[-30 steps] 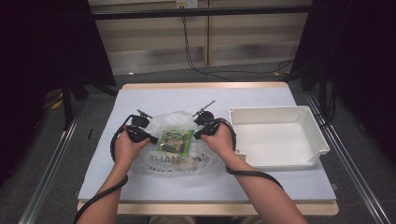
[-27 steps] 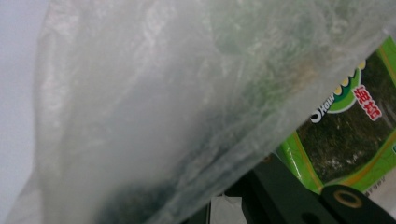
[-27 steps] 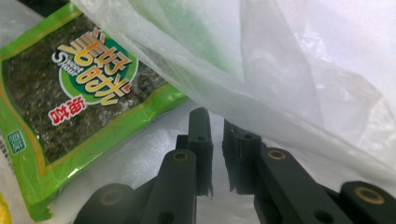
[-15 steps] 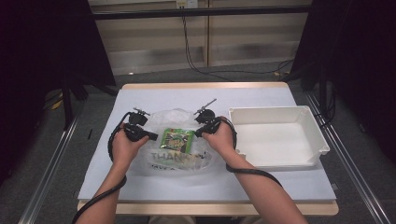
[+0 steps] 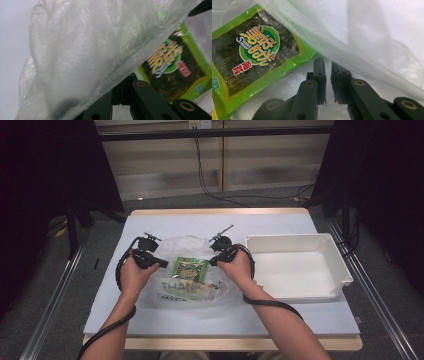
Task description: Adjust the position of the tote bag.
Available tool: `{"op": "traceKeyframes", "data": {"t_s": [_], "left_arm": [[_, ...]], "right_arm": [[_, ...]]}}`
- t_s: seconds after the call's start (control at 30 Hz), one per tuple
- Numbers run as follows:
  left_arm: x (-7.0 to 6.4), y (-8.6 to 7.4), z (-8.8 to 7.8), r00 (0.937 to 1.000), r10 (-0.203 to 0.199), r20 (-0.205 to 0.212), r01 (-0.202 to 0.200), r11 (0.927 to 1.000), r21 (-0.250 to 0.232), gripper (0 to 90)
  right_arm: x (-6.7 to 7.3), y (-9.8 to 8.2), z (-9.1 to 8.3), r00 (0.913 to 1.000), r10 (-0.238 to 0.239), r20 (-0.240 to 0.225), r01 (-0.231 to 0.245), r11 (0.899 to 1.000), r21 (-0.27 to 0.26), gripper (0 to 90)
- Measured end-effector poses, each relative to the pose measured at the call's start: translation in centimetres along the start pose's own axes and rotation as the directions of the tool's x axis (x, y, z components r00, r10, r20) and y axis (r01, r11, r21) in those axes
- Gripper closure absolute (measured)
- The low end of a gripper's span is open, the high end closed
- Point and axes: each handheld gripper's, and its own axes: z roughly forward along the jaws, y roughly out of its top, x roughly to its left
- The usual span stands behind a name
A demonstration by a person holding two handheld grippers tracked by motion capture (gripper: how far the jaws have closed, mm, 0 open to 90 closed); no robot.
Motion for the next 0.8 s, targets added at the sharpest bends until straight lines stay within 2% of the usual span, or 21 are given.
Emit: {"op": "traceKeyframes", "data": {"t_s": [0.07,0.1,0.13,0.17,0.2,0.23,0.27,0.3,0.33,0.4,0.43,0.5,0.57,0.6,0.67,0.7,0.73,0.8], "left_arm": [[-0.1,-0.4,0.4,0.9983,-0.059,-0.003,0.059,0.9979,-0.027,90.0],[0.1,-0.5,0.3,0.9995,-0.031,-0.011,0.031,0.9995,-0.001,90.0],[0.0,-0.6,0.5,0.9992,-0.034,-0.020,0.034,0.9994,0.000,90.0],[0.0,-0.7,0.6,0.9985,-0.053,-0.014,0.053,0.9984,-0.020,90.0],[-0.1,-0.7,0.7,0.9981,-0.056,-0.026,0.056,0.9984,-0.010,90.0],[0.0,-0.8,0.7,0.9988,-0.031,-0.037,0.031,0.9995,0.001,90.0],[0.0,-0.8,0.8,0.9980,-0.061,-0.016,0.061,0.9980,-0.017,90.0],[0.0,-0.8,0.7,0.9980,-0.062,-0.009,0.062,0.9976,-0.033,89.7],[0.2,-0.7,0.3,0.9991,-0.038,-0.017,0.037,0.9988,-0.030,88.4],[0.2,-0.5,-0.2,0.9993,-0.037,0.002,0.037,0.9976,-0.058,82.5],[0.0,-0.4,-0.4,0.9991,-0.042,0.004,0.042,0.9968,-0.068,77.7],[-0.1,-0.2,-0.8,0.9990,-0.034,0.028,0.036,0.9965,-0.075,76.0],[-0.3,0.0,-1.0,0.9993,-0.030,0.020,0.032,0.9955,-0.089,71.7],[-0.4,0.1,-1.1,0.9988,-0.041,0.026,0.043,0.9948,-0.092,70.6],[-0.5,0.1,-1.2,0.9984,-0.034,0.046,0.038,0.9942,-0.100,67.9],[-0.9,0.2,-1.1,0.9970,-0.060,0.049,0.065,0.9906,-0.120,67.9],[-0.9,0.3,-1.3,0.9979,-0.033,0.056,0.039,0.9935,-0.107,67.8],[-1.2,0.4,-1.5,0.9983,-0.015,0.056,0.021,0.9938,-0.109,67.3]], "right_arm": [[0.0,-0.1,0.0,1.0000,-0.004,-0.001,0.004,1.000,0.002,81.9],[0.1,-0.1,0.0,1.0000,-0.006,0.001,0.006,1.000,0.005,81.9],[0.1,-0.1,0.0,0.9999,-0.015,0.000,0.015,1.000,0.005,82.0],[0.2,-0.1,0.1,1.0000,-0.006,-0.002,0.006,1.000,0.008,82.0],[0.2,-0.1,0.1,0.9999,-0.011,-0.002,0.011,1.000,0.009,82.0],[0.2,-0.2,0.1,0.9999,-0.017,0.000,0.017,1.000,0.011,82.0],[0.3,-0.2,0.2,0.9999,-0.013,-0.003,0.013,1.000,0.012,82.0],[0.3,-0.2,0.2,0.9998,-0.021,-0.001,0.021,1.000,0.018,82.0],[0.3,-0.2,0.2,0.9998,-0.021,-0.001,0.021,1.000,0.017,81.9],[0.4,-0.2,0.2,0.9999,-0.014,-0.003,0.014,1.000,0.010,81.9],[0.4,-0.1,0.1,0.9996,-0.027,-0.002,0.027,1.000,0.015,81.9],[0.3,0.0,0.1,0.9998,-0.022,-0.002,0.022,1.000,0.013,82.0],[0.3,0.0,0.0,0.9997,-0.025,-0.002,0.025,1.000,0.014,82.0],[0.3,0.1,0.0,0.9997,-0.024,-0.001,0.024,1.000,0.014,82.0],[0.5,0.2,-0.1,0.9997,-0.026,-0.003,0.026,1.000,0.012,81.9],[0.5,0.2,-0.2,0.9995,-0.031,-0.001,0.031,0.999,0.010,81.9],[0.6,0.2,-0.2,0.9996,-0.026,-0.003,0.026,1.000,0.007,81.9],[0.6,0.2,-0.2,0.9996,-0.027,-0.010,0.027,1.000,0.008,81.9]]}}
